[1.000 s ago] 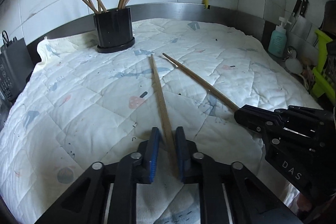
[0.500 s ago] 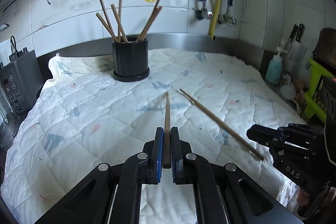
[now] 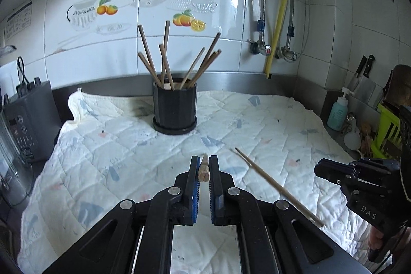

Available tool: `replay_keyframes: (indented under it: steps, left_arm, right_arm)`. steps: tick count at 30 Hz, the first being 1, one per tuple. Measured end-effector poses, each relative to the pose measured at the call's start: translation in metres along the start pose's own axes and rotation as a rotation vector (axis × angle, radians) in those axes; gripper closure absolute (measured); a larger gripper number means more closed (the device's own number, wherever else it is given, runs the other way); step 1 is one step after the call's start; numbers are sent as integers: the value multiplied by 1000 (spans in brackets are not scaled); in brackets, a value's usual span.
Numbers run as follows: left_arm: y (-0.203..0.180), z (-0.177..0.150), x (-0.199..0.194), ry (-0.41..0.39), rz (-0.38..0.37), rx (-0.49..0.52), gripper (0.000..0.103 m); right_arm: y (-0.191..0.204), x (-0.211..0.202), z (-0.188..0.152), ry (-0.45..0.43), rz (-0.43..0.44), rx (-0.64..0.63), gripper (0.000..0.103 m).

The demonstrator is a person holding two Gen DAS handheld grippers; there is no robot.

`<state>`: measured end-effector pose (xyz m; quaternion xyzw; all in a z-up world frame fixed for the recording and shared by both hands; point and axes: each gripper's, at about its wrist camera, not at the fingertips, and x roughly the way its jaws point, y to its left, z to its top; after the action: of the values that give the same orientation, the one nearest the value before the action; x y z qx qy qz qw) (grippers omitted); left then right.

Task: Organize utensils
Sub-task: 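Lift both held chopsticks and carry them upright over the black cup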

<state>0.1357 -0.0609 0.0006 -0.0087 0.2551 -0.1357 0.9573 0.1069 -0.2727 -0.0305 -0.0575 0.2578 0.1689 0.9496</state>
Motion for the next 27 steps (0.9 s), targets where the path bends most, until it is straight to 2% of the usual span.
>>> replay_keyframes:
  steps: [6,12,16,22,27]
  left_arm:
    - [12,21,2,-20,7,-10,97]
    - [13,14,4,-5,7,-14,97]
    - [12,11,4,-5,8,-22,97]
    - [10,12,5,-6,13,-22,97]
    - [9,12,5,-6,16,-17,97]
  right_arm:
    - [-4,3,11,1,2,8,94]
    - [-6,16,-21,79,40,63,93]
    - [-9,23,-44,110,44,89,72]
    - [-15,34,-59,123,43,126,71]
    - [-14,33,-65,92,34,115,71]
